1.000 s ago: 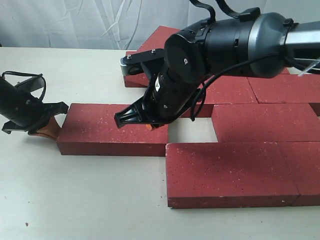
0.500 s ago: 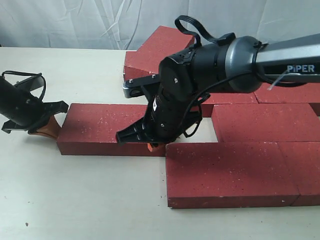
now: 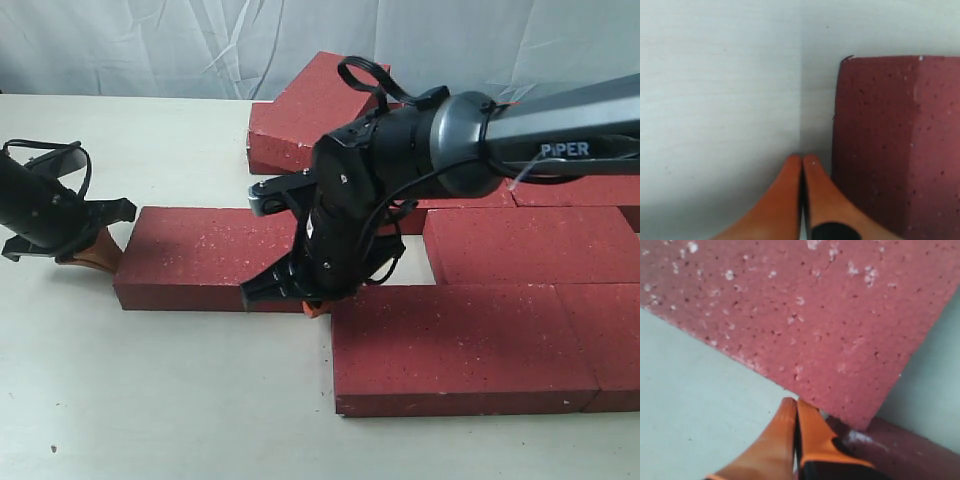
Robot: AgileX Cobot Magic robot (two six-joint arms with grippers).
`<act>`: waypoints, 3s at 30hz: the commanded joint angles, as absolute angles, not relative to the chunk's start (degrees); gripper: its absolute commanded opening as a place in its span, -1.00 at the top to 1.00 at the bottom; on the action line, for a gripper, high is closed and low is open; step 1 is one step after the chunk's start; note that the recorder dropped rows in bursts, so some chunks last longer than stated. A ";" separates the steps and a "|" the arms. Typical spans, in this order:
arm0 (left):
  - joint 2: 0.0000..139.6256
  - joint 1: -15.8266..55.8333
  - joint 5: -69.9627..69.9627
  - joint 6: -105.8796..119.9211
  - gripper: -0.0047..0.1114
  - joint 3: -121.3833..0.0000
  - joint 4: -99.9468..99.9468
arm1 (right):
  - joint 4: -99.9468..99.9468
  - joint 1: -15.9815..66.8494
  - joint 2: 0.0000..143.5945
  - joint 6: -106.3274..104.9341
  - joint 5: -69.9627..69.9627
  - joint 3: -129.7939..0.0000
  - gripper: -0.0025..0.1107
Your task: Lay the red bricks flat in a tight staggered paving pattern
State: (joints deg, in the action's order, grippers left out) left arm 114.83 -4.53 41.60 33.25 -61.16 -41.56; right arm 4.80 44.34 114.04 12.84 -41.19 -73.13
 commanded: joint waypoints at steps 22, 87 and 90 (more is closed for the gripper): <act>115.00 -4.45 37.46 33.17 0.92 -61.00 -40.60 | 1.23 44.05 106.09 12.31 -42.89 -72.88 0.97; 115.00 -7.25 43.32 32.17 0.92 -61.00 -43.11 | 17.19 39.42 111.70 -0.45 -47.95 -72.88 0.97; 115.00 -6.05 42.80 32.28 0.92 -61.00 -43.11 | 19.83 39.42 111.59 -0.63 -48.05 -72.88 0.97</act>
State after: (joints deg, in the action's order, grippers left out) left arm 115.02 -7.25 44.19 31.98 -61.16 -42.23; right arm 17.63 39.53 111.39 0.00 -49.03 -73.13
